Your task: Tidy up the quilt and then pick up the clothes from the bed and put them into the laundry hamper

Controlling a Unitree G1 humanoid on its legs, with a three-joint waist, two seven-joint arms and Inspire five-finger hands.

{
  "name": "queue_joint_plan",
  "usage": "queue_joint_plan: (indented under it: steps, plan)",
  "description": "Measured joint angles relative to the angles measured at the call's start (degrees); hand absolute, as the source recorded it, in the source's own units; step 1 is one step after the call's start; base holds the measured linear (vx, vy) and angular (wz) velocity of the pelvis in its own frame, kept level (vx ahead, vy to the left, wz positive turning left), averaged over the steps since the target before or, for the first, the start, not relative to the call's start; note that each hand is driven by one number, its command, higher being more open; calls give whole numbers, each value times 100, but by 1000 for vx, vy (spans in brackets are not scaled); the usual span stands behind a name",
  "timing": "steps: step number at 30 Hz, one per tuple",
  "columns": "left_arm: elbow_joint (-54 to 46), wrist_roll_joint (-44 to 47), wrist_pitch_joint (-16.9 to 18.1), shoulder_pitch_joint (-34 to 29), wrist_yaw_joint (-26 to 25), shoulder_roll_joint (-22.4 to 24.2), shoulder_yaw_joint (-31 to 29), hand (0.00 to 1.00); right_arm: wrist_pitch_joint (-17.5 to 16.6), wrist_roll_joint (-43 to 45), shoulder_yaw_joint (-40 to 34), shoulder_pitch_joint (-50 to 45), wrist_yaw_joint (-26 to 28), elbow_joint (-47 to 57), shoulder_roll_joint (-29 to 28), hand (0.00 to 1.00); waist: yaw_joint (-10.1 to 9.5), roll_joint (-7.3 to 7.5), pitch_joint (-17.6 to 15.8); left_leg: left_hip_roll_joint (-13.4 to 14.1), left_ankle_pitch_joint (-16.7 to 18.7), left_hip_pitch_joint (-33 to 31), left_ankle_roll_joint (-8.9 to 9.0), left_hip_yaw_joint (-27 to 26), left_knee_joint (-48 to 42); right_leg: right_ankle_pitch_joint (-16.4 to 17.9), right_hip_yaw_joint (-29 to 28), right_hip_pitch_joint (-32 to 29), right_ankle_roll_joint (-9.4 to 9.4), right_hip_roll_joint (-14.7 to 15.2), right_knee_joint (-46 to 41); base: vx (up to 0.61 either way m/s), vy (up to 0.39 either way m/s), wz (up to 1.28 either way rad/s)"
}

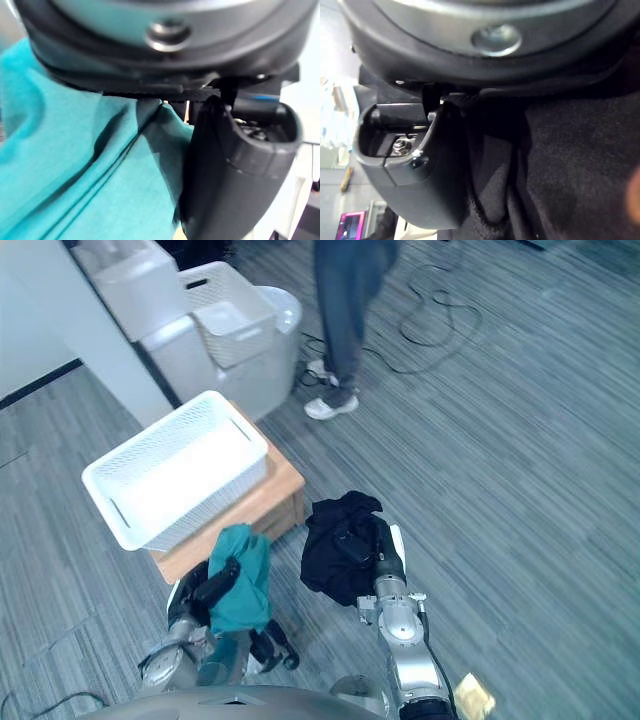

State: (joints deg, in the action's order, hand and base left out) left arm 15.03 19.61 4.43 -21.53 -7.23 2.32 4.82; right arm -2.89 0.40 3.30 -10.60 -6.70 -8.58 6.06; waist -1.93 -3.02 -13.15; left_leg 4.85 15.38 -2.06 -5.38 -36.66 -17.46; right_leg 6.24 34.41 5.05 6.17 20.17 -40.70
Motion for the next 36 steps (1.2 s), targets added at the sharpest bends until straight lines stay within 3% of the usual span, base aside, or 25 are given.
queue_joint_plan:
  steps: [2, 3, 5, 6, 7, 8, 9, 10, 11, 12, 14, 15, 16, 21, 26, 30, 36]
  plan:
    - [-3, -160, -44, -60, -16, -220, -16, 0, 0, -3, -8, 11, 21, 12, -216, 0, 106, 21, 3, -31, -15, 353, 33, 463, 179, 272, -834, -632, -277, -130, -1246, 553, -119, 148]
    - [-53, -250, -49, -53, -17, -303, -16, 0, -1, -1, 41, 14, 42, 67, -265, 0, 121, 13, 6, -27, -36, 593, 69, 805, 335, 460, -1117, -900, -461, -355, -1235, 459, -197, 134]
    - [-213, -297, -47, -74, -18, -319, -16, 0, -2, 0, 86, 2, 72, 334, -286, 0, 221, -1, 21, -5, -78, 748, 139, 1268, 525, 700, -1576, -1290, -793, -745, -649, 345, -248, 137]
    - [-240, -405, -22, -21, 16, -306, 2, 0, -17, 0, 67, -2, 71, 659, -291, 0, 305, -32, 21, 45, -110, 749, 194, 1645, 591, 811, -2294, -1666, -835, -1164, 147, 398, -404, 189]
    - [-231, -445, -19, 88, 43, -299, 29, 0, -46, -1, 49, 23, 73, 917, -271, 0, 365, -7, 35, 57, -109, 762, 294, 1938, 587, 709, -3110, -1908, -688, -1525, 1144, 317, -366, 172]
    - [-236, -447, -12, 80, 50, -316, 66, 0, -50, -1, 55, 19, 67, 1053, -248, 0, 372, 34, 54, 46, -69, 799, 485, 1998, 563, 455, -3388, -1909, -521, -1594, 1859, 340, -366, 145]
    - [-243, -445, 31, 54, 69, -365, 118, 0, -59, -19, 150, 20, 40, 1320, -212, 0, 377, 125, 43, 30, 154, 942, 858, 2081, 438, -697, -3608, -1740, 91, -1552, 2779, 447, -367, 96]
    - [-168, -450, -29, 37, 80, -177, 131, 0, -79, -23, 199, 151, -36, 1414, 34, 0, 296, -140, 115, 303, 159, 952, 934, 2113, 283, -805, -3422, -1518, -116, -1727, 2919, 379, -293, 65]
    - [-213, -450, -27, 4, 101, -113, 137, 0, -79, -27, 202, 236, -60, 1464, 105, 0, 247, -151, 115, 350, 82, 956, 975, 2063, 217, -816, -3426, -1434, -135, -1749, 2992, 353, -254, 25]
    - [-230, -452, -6, -68, 154, -50, 232, 0, -79, -168, 171, 258, -75, 1748, 176, 0, 157, -155, 118, 387, 83, 968, 1070, 2062, 228, -799, -3423, -1228, -163, -1743, 3160, 246, -192, 21]
    - [-261, -452, 20, -58, 242, -38, 353, 0, -147, -249, 146, 332, -151, 2145, 217, 0, 153, -154, 117, 379, 83, 977, 1092, 2006, 628, -799, -3360, -978, -163, -1716, 3370, 255, -144, 31]
    - [-333, -450, 20, -67, 257, -19, 398, 0, -155, -251, 145, 521, -170, 2287, 221, 0, 215, -170, 121, 409, -317, 1052, 973, 1739, 1064, -790, -3299, -850, -157, -1740, 3420, 152, 21, -1]
    - [-367, -444, 21, -86, 259, 6, 396, 0, -167, -266, 192, 713, -231, 2329, 230, 0, 190, -137, 125, 419, -423, 1167, 1030, 1470, 1001, -782, -3344, -754, -149, -1746, 3435, 127, 38, -15]
    - [-455, -397, 42, -125, 305, -120, 476, 0, -323, -461, 639, 1027, -221, 2968, 244, 0, 222, 35, 230, 279, -415, 1224, 1031, 1008, 691, -807, -3460, -524, -98, -1551, 3746, 53, 54, -25]
    - [-522, -349, 41, -162, 387, -113, 838, 0, -385, -474, 743, 1316, -218, 3128, 321, 0, 385, -36, 368, 254, -420, 1297, 1046, 1048, 1223, -863, -2953, -292, -16, -1517, 4013, 10, 3, 47]
    - [-958, -324, 39, -444, 549, -147, 1083, 0, -392, -696, 928, 1394, -88, 2727, 327, 0, 359, 26, 476, 142, -496, 1371, 1054, 1072, 1393, -930, -2833, -174, 74, -1426, 4115, -49, 27, 20]
    - [-1986, 356, 41, -541, 1077, -764, 1503, 0, -292, -700, 1123, 1711, 129, 737, 424, 0, 338, 181, 638, -65, -593, 1236, 904, 1303, 1483, -1100, -2628, -136, 181, -1224, 4299, -95, 29, 20]
